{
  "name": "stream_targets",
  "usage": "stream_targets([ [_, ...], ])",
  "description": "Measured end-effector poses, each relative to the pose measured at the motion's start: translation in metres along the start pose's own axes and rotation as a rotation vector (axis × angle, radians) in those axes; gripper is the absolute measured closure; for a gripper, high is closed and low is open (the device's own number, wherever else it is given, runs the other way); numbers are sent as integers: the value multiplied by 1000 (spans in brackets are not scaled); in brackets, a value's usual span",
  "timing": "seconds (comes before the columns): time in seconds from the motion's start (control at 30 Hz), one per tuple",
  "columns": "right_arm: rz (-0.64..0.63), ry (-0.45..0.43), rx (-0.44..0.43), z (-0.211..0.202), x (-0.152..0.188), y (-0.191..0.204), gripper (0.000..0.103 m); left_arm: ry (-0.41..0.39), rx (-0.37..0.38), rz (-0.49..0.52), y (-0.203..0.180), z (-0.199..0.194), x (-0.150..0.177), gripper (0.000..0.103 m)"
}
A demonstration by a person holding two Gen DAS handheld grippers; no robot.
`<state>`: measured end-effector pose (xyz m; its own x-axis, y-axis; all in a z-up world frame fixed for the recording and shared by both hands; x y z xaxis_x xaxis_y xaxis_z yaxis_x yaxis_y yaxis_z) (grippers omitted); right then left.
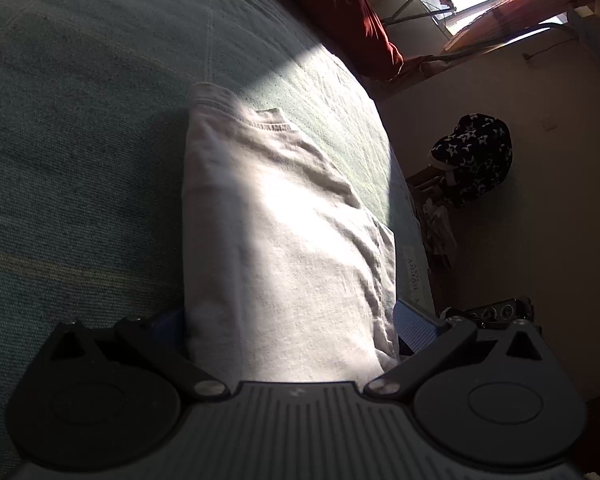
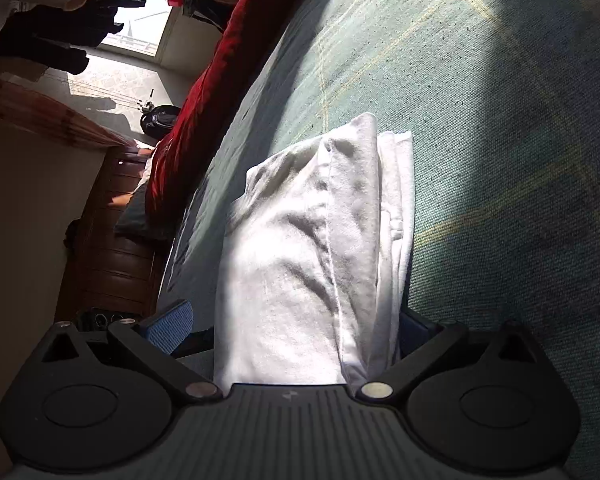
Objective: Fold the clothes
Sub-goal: 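Lift the hem end with both grippers and fold it toward the collar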
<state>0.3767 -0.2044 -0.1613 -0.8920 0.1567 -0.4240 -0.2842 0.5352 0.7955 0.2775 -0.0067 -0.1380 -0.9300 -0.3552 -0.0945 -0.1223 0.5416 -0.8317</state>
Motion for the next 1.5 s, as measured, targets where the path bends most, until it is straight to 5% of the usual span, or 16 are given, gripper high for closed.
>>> stream_targets([
  [0.3,49,-31,-13,21,-23,-2,0,32,27,-41,-6,18,-18,1],
  [0.53,-5,31,-59,17,7,15,0,47,52,-32,-8,8,-3,1],
  [0.8,48,-30,-104,23,-17,12,0,37,45,-43,-18,19,-13,1],
  [0.93,38,-77,-141,17,-17,21,0,22,118,-61,-25,8,-12,1],
  [1.5,-57,-57,-176,30,-17,79,0,-52,112,16,-29,-53,-11,1],
])
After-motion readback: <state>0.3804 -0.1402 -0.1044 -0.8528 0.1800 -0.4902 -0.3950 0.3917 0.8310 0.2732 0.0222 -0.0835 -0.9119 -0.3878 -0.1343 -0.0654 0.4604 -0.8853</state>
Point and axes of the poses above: each gripper's, at about its wrist camera, not at the fingertips, and z roughly the way its jaws point, y to its left, x to its underside, the point moved 10 cm from there along z, roughly the way its jaws point, and after that the axes turned 15 degrees about -z, right-handed, at the moved point
